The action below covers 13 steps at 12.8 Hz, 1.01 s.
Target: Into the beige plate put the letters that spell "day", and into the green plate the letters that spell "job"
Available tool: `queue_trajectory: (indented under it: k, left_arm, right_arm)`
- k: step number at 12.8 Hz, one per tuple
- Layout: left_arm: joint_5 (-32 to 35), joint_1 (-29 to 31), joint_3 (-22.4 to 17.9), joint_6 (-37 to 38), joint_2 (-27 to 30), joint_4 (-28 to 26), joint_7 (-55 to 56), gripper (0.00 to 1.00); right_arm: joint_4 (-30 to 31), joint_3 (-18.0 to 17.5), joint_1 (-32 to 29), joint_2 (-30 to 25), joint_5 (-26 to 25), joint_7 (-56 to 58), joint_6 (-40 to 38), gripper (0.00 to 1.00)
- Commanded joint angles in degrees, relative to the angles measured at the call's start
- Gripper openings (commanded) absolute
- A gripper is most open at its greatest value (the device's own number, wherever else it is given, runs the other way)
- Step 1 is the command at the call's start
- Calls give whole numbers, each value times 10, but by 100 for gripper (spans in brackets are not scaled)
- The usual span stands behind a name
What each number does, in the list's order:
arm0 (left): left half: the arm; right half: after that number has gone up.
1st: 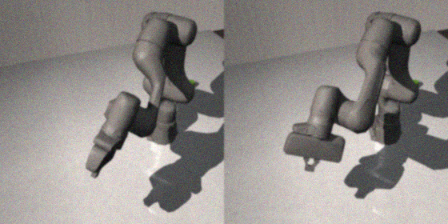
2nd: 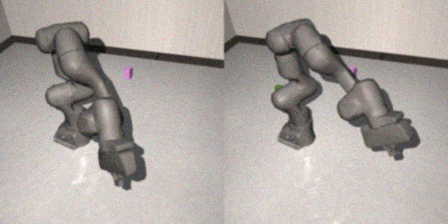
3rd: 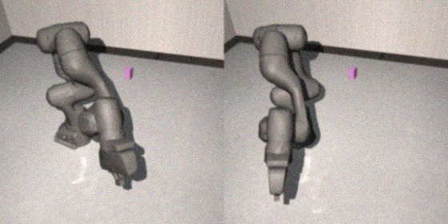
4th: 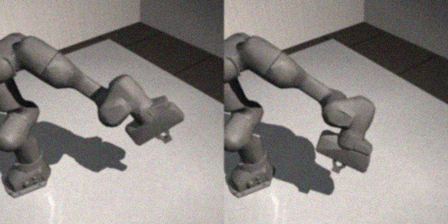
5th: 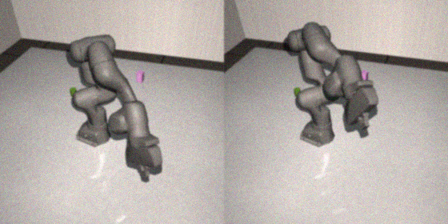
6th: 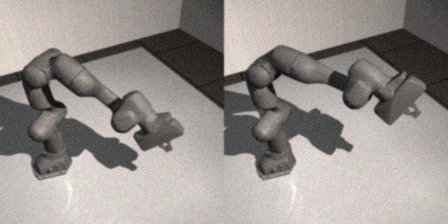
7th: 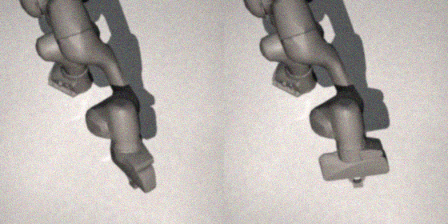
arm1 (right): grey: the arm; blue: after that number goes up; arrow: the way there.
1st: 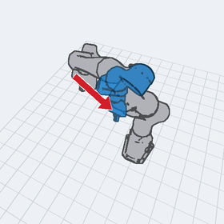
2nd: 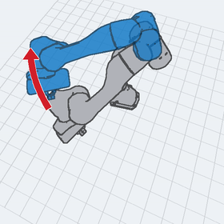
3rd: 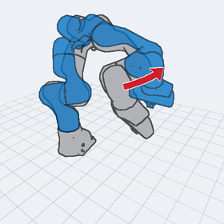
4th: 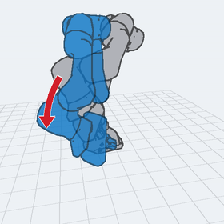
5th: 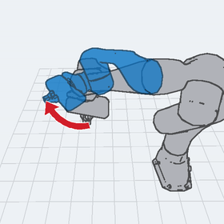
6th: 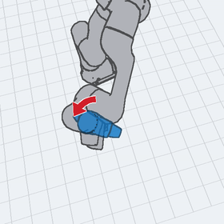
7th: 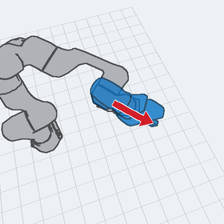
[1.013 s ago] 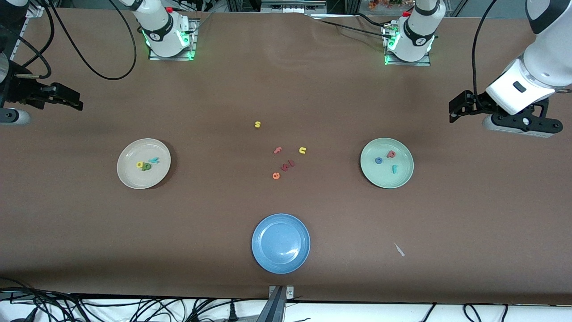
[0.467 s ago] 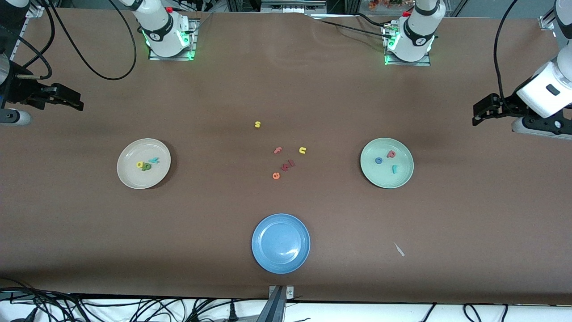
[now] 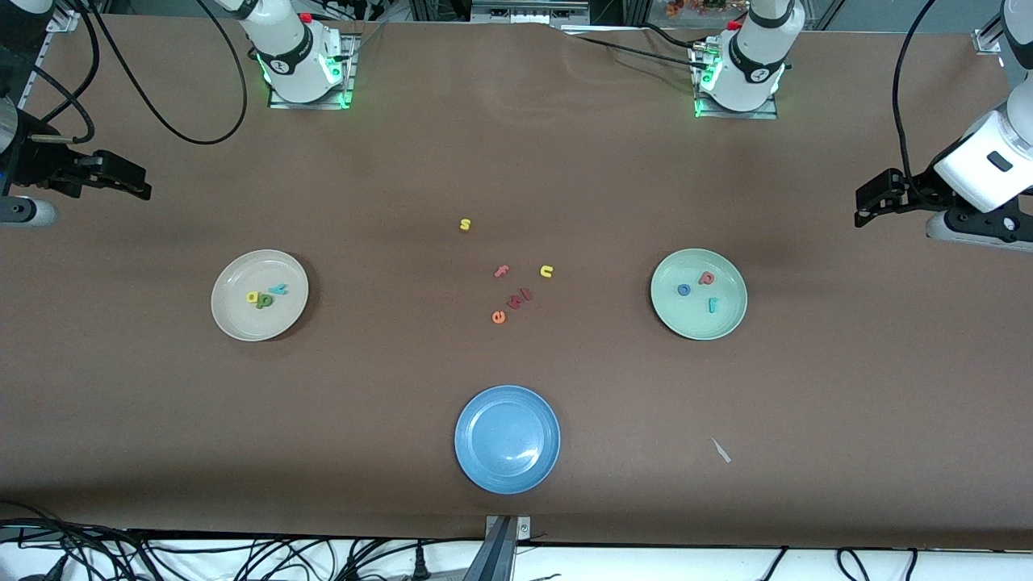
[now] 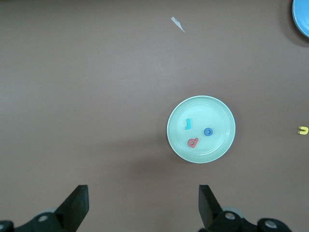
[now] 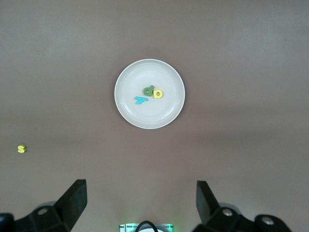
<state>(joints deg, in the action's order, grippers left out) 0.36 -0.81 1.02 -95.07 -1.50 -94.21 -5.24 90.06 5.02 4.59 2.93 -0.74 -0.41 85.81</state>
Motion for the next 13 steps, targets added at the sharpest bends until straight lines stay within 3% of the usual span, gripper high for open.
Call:
queue_trajectory:
  k: [1,13]
  left_arm:
    - [-11,-3,-1,22,12,-6,10,100]
    - [-12,-6,5,33,17,-5,34,100]
  right_arm:
    - [-10,-4,-2,2,-3,-6,-10,100]
    - [-10,-4,-2,2,-3,-6,-10,100]
